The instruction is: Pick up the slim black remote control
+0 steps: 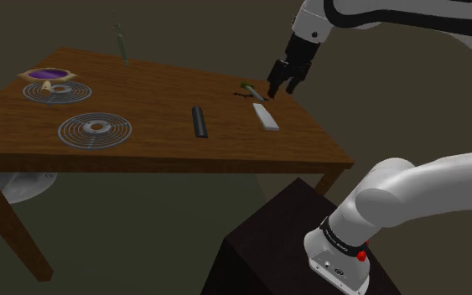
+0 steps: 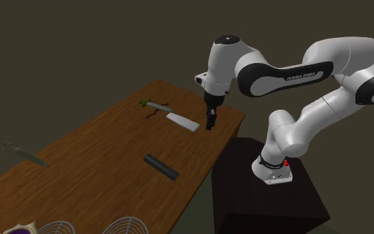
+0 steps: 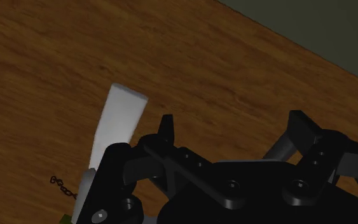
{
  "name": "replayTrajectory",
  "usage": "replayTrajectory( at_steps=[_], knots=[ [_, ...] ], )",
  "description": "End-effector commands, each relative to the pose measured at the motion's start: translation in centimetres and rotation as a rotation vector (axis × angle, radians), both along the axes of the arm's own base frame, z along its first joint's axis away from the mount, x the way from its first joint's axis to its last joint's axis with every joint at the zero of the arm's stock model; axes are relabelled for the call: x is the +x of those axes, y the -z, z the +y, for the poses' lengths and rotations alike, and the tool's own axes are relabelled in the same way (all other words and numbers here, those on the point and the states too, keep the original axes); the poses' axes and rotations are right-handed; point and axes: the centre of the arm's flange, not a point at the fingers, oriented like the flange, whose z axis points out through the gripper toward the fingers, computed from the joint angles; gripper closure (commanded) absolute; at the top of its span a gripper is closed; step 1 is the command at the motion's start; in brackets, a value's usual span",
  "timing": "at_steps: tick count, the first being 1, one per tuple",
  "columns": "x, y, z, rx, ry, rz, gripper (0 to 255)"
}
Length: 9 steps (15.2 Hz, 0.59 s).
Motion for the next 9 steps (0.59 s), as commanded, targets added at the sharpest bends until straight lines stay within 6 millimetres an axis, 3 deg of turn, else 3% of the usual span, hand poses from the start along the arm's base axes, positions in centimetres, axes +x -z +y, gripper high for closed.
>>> replayTrajectory(
  at_steps=[1,9],
  knots=[
    [1.6,1.7,1.5,0.014,0.060,0.004,0],
    [8.9,7.5,6.2,0.064,0.282,0.024,0]
  ],
)
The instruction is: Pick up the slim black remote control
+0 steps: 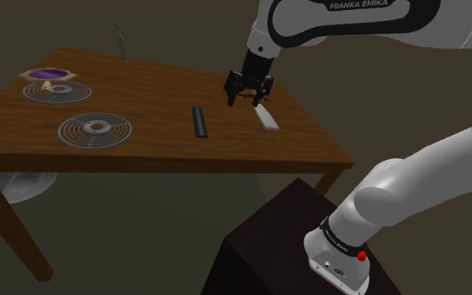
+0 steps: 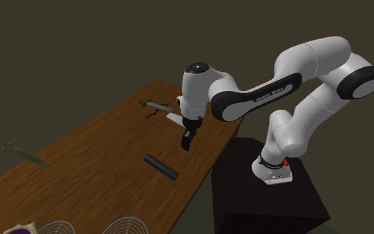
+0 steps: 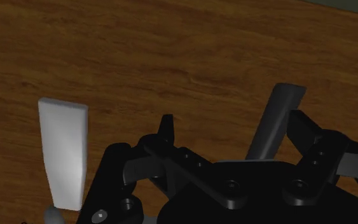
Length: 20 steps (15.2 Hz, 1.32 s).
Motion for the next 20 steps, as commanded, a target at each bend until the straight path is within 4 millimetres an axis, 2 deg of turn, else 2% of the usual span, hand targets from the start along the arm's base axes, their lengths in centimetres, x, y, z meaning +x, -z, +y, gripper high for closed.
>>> replayTrajectory(
  at_steps=[1,10,11,18,20],
  knots=[
    [1.9,1.6,1.1,0.014,0.060,0.004,0],
    [11.1,8.1,4.5,0.070,0.310,0.026,0],
    [11.6,8.4,4.6,0.073,0.323,0.027,0],
    [11.6,12.1,4.6,0.073,0.323,0.027,0],
    [11.6,12.4,4.6,0.073,0.323,0.027,0]
  ],
)
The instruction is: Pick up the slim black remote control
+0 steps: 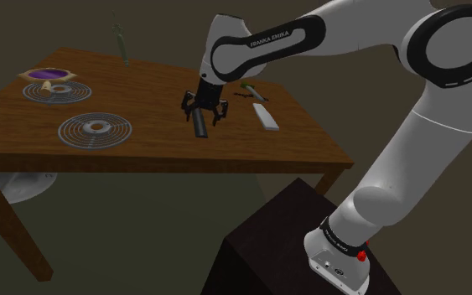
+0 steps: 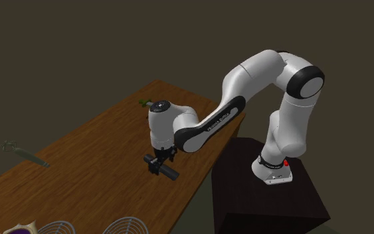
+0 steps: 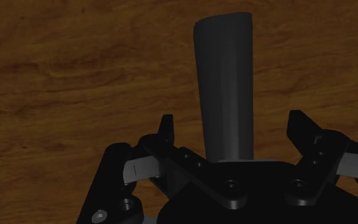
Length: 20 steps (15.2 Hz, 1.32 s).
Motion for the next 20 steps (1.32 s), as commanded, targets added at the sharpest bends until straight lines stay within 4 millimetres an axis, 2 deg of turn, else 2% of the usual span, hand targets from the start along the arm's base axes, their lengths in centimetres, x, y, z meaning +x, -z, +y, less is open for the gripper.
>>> replayTrajectory(
  at_steps=[1,10,20],
  knots=[
    [0.0,0.3,0.0,0.000,0.000,0.000,255],
    [0.0,0.2,0.1,0.000,0.000,0.000,255],
    [0.0,-5.0,0.1,0.000,0.000,0.000,255]
  ],
)
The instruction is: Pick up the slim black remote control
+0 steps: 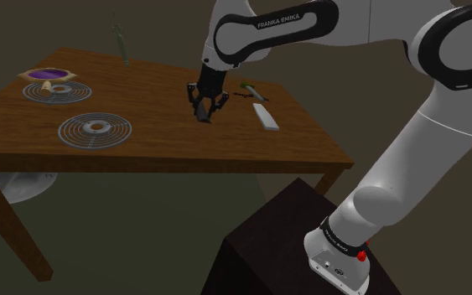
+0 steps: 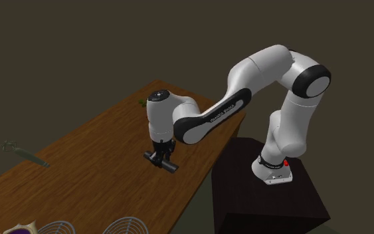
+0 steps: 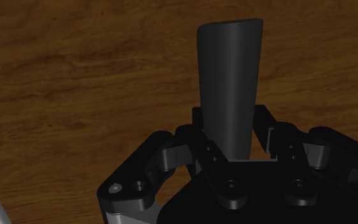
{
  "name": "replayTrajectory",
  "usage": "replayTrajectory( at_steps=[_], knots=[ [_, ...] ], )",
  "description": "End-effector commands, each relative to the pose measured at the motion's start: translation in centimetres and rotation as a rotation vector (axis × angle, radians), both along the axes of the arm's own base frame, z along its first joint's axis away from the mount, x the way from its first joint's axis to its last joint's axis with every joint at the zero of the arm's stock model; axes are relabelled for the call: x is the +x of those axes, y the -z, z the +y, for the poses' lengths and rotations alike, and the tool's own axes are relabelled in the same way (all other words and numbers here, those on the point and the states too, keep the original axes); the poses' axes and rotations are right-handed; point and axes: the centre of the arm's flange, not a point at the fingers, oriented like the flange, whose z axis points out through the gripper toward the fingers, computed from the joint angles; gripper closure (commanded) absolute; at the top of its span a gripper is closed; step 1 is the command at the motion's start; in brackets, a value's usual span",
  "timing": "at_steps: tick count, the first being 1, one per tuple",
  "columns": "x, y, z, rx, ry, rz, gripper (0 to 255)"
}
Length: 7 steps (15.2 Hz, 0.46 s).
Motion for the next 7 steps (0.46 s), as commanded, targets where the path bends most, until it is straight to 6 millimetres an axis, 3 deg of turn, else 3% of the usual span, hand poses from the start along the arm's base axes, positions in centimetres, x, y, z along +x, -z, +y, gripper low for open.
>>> replayTrajectory(
  at_steps=[1,5,7],
  knots=[
    [0.1,-1.2,0.1,0.000,0.000,0.000,255],
    [0.1,-3.3,0.1,0.000,0.000,0.000,255],
    [0.1,-3.4,0.1,0.000,0.000,0.000,255]
  ],
)
